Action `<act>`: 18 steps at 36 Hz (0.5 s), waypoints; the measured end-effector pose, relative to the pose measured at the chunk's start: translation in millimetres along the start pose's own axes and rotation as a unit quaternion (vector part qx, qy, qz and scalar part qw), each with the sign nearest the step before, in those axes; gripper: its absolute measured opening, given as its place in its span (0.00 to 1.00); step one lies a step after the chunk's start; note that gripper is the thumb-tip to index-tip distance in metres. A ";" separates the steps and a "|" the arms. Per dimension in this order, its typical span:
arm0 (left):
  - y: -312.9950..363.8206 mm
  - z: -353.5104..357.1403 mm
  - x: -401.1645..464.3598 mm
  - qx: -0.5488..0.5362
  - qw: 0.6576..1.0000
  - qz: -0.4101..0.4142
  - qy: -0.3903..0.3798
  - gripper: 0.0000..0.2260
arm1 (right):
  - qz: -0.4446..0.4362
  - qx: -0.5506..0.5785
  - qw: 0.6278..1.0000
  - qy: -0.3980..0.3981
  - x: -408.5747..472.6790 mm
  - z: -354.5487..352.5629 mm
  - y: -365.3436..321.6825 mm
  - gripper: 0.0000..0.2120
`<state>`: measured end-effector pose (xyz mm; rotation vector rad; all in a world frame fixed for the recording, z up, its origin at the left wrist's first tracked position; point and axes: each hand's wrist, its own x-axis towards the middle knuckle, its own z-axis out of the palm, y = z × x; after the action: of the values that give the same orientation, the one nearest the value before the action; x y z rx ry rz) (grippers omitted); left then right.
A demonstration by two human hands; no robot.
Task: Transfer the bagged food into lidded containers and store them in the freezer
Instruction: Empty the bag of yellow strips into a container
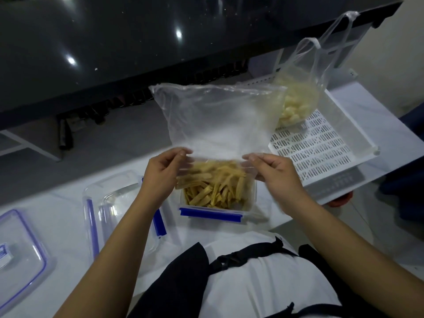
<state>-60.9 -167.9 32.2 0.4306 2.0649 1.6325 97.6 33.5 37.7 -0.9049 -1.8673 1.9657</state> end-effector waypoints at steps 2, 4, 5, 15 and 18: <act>-3.6 1.6 -2.5 0.006 1.000 -0.007 -0.005 0.10 | 0.017 -0.008 1.000 -0.005 -1.1 0.2 1.7 0.08; -5.4 1.4 -5.3 0.022 1.000 0.007 -0.002 0.10 | 0.015 -0.012 1.000 -0.010 -2.0 -0.8 0.9 0.08; -5.6 1.0 -6.2 0.030 0.999 0.011 0.001 0.10 | 0.011 -0.016 1.000 -0.010 -2.5 -1.3 -0.2 0.08; 13.4 -3.1 -10.8 0.004 0.998 0.066 -0.007 0.10 | -0.029 0.003 0.999 -0.014 -9.8 -2.4 -27.8 0.07; 14.9 1.4 -7.3 0.014 0.999 0.034 -0.003 0.10 | 0.020 -0.007 1.000 -0.011 -7.1 1.5 -28.2 0.08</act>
<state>-54.6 -166.9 47.5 0.5204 2.0925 1.6410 96.2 31.6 66.7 -0.9351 -1.8925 1.9961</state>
